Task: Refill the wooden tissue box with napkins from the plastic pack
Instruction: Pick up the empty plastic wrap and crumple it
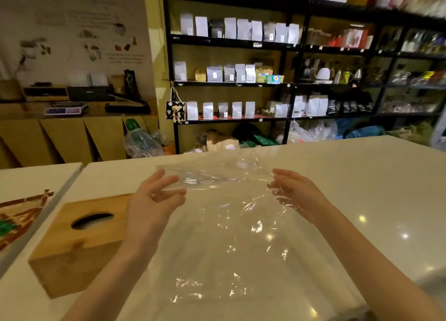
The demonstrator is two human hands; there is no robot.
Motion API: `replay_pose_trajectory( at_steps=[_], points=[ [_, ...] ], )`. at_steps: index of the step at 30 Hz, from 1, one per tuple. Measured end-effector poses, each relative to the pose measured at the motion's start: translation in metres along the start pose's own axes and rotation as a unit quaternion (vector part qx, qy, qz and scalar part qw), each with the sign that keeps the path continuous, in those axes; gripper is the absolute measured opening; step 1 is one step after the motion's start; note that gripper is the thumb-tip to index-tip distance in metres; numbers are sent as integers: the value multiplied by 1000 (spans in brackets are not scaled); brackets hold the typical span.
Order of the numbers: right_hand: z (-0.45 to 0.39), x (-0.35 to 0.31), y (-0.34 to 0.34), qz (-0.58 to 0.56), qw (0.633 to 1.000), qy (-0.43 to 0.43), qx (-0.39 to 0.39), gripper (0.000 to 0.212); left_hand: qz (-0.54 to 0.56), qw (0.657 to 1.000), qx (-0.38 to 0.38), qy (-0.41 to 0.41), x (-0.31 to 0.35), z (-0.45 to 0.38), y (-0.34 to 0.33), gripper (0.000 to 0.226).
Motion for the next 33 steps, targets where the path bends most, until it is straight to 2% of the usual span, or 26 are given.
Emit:
replay_pose_trajectory(
  at_steps=[5, 9, 14, 18, 21, 23, 24, 26, 27, 28, 30, 33],
  points=[
    [8, -10, 3, 18, 999, 32, 34, 22, -20, 1000, -14, -6, 9, -16, 17, 30],
    [13, -16, -7, 12, 998, 53, 16, 23, -15, 999, -37, -7, 11, -25, 28, 30],
    [18, -32, -18, 9, 996, 84, -18, 28, -51, 988, -143, 12, 8, -30, 28, 28],
    [23, -48, -29, 106, 987, 116, -22, 22, -114, 981, -158, -11, 6, -42, 33, 31],
    [29, -58, -36, 250, 955, 157, 25, 28, -177, 972, -142, -63, 5, -51, 37, 36],
    [34, -71, -38, 316, 923, 204, 82, 18, -253, 952, -104, -139, 16, -56, 42, 29],
    [37, -78, -39, 362, 895, 231, 119, 12, -278, 940, -87, -176, 23, -56, 42, 24],
    [44, -90, -46, 492, 802, 273, 200, 8, -295, 921, -80, -242, 39, -55, 37, 14],
    [48, -92, -54, 549, 754, 288, 217, 12, -299, 911, -86, -272, 47, -52, 33, 12],
    [51, -92, -64, 585, 723, 300, 213, 19, -305, 900, -96, -296, 55, -50, 27, 11],
    [58, -89, -92, 612, 705, 322, 157, 33, -323, 880, -100, -334, 67, -46, 18, 8],
    [64, -80, -130, 592, 745, 305, 49, 33, -320, 871, -73, -365, 82, -47, 15, 9]
  ],
)
Point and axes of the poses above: each hand's wrist, its own z-axis away from the middle knuckle, its own y-axis out of the back of the hand, x = y × z, the point moved 10 cm from there along -z, towards the middle knuckle, and after that the axes turned 12 degrees about -y, right-handed, at the moved point
